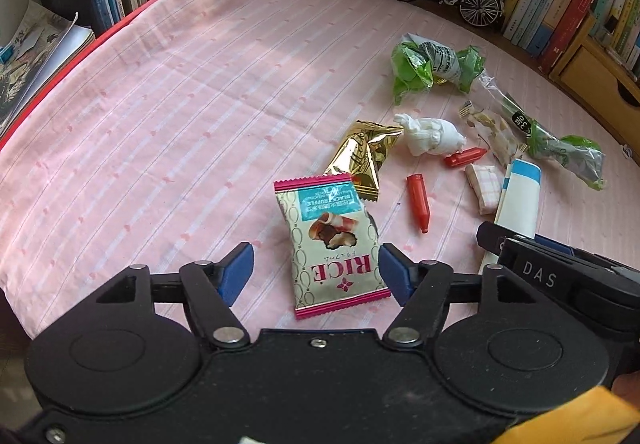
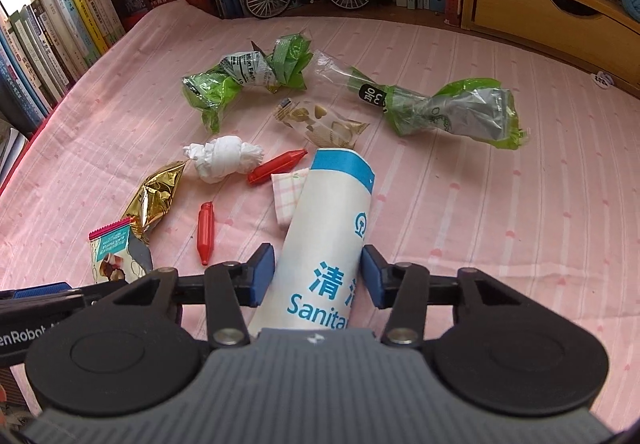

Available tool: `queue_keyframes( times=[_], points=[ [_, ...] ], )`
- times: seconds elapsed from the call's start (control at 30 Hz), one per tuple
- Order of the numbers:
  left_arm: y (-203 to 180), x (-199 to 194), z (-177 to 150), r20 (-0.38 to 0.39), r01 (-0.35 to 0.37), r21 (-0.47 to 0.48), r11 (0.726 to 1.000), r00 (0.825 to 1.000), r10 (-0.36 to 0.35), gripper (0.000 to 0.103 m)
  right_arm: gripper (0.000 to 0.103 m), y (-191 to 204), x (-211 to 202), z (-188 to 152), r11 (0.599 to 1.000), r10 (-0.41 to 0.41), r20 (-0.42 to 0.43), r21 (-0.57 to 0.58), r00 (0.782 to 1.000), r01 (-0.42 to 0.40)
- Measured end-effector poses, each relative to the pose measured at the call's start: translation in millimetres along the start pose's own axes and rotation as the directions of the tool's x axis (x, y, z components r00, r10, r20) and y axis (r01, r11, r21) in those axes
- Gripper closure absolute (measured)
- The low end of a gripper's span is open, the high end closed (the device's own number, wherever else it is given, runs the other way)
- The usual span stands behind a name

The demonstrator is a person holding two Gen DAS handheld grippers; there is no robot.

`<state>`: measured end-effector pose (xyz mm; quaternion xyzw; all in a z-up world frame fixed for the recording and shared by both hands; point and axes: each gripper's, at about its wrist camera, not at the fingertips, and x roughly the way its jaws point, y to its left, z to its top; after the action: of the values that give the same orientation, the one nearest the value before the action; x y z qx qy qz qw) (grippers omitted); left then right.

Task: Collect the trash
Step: 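Grasp the white Sanitary tissue pack with the right tool while the left tool grasps the RICE packet, then carry the tissue pack and RICE packet in both tools to the trash bin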

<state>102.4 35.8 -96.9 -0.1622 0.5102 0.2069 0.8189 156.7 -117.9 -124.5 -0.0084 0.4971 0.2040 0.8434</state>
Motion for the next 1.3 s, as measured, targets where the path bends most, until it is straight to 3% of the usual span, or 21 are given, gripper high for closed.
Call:
queue_keyframes(
  times=[0.17,0.23,0.3,0.5,0.97,1.0,1.03,1.17,1.3],
  points=[
    [-19,19,5,-0.014,-0.048,0.034,0.998,0.999,0.048,0.026,0.055,-9,-9,-1,1.0,-0.002,0.023,0.023,1.0,0.001],
    [-22,25,5,-0.027,-0.055,0.033,0.998,0.998,0.056,0.033,0.056,-10,-11,0,1.0,-0.001,0.03,0.024,1.0,0.0],
    [-22,25,3,-0.036,-0.038,0.038,0.999,0.999,0.04,0.054,0.056,-11,-12,1,1.0,0.001,0.033,0.026,0.999,-0.002],
    [-20,4,-3,0.012,0.024,0.054,0.998,1.0,-0.025,0.058,0.057,-13,-18,1,0.999,-0.002,0.054,0.042,0.999,0.0],
    [-16,-44,-19,0.111,0.031,0.102,0.994,0.993,-0.042,0.058,0.062,-11,-46,-12,0.998,0.011,0.092,0.067,0.996,-0.017],
    [-15,-47,-21,0.113,0.034,0.101,0.994,0.993,-0.045,0.058,0.06,-11,-48,-14,0.998,0.013,0.089,0.068,0.996,-0.019],
    [-13,-50,-24,0.114,0.037,0.099,0.994,0.992,-0.048,0.058,0.04,-13,-48,-16,0.997,0.015,0.07,0.069,0.997,-0.02],
    [-3,-57,-36,0.113,0.035,0.088,0.996,0.993,-0.045,0.058,0.004,-21,-49,-27,0.983,-0.11,0.066,0.157,0.992,0.099],
    [9,-63,-47,0.106,0.02,0.073,0.997,0.994,-0.028,0.058,0.003,-19,-35,-26,0.977,-0.131,0.018,0.169,0.991,0.126]
  ],
)
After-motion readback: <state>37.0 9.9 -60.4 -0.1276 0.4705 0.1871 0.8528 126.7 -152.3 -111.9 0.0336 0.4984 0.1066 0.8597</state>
